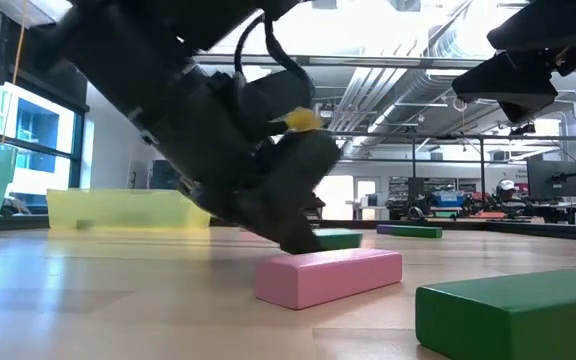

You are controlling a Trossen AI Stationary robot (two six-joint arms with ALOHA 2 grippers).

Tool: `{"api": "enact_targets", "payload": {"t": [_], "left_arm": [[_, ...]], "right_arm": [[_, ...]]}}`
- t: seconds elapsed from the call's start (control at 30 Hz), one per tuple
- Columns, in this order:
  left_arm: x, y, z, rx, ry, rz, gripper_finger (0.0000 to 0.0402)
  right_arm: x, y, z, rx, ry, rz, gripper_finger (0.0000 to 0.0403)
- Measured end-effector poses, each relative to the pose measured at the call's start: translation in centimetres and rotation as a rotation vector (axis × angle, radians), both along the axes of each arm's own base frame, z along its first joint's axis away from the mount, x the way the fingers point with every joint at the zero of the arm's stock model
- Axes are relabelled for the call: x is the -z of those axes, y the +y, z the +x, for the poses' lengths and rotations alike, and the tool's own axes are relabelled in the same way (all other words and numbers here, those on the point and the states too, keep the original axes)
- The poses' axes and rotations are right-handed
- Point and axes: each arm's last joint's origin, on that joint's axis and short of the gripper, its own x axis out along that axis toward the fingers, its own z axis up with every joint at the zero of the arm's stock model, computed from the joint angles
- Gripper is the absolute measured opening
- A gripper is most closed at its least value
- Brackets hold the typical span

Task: Sort blocks
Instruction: Put the green block into the yellow bin

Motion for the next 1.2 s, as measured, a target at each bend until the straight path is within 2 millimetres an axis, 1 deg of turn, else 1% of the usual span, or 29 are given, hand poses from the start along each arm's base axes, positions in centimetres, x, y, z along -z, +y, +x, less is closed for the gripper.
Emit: {"api": "enact_targets", "payload": {"t": [0.07,0.17,0.27,0.33,0.4,0.47,0.63,0.7,0.8,0.87,1.0,1.13,1.2], "left_arm": [[-1.0,-0.1,-0.6,0.003,0.006,0.049,0.0068],[-4.1,-0.3,-1.5,-0.022,-0.035,0.101,0.0068],[-7.4,0.1,-3.4,-0.064,-0.034,0.174,0.0068],[-9.3,0.9,-4.9,-0.091,-0.002,0.215,0.0068],[-11.4,2.1,-6.3,-0.133,0.013,0.233,0.0068],[-13.2,3.7,-7.7,-0.184,0.046,0.256,0.0068],[-15.9,8.3,-10.3,-0.339,0.17,0.287,0.0068],[-16.2,10.4,-11.0,-0.41,0.233,0.288,0.0068],[-15.6,13.9,-11.8,-0.497,0.348,0.269,0.0068],[-14.7,16.3,-12.6,-0.549,0.446,0.227,0.0068],[-12.3,21.2,-14.6,-0.648,0.616,0.13,0.0068],[-10.5,25.2,-16.3,-0.693,0.694,-0.003,0.0068],[-10.0,26.7,-16.8,-0.685,0.697,-0.051,0.0068]], "right_arm": [[0.0,0.0,0.0,0.0,0.0,0.0,0.021],[0.0,0.0,0.0,0.0,0.0,0.0,0.021],[0.0,0.0,0.0,0.0,0.001,0.0,0.021],[0.0,0.0,0.0,0.0,0.0,0.0,0.021],[0.0,0.0,0.0,0.0,0.0,0.0,0.021],[0.0,0.0,0.0,0.0,0.0,0.001,0.021],[0.0,0.0,0.0,0.003,-0.002,0.001,0.021],[0.0,0.0,0.0,0.003,-0.002,0.001,0.021],[0.0,0.0,0.0,0.003,-0.002,0.0,0.021],[0.0,0.0,0.0,0.003,-0.002,0.0,0.021],[0.0,0.0,0.0,0.003,-0.001,0.0,0.021],[0.0,0.0,0.0,0.003,-0.001,-0.001,0.021],[0.0,0.0,0.0,0.003,-0.001,-0.002,0.021]]}}
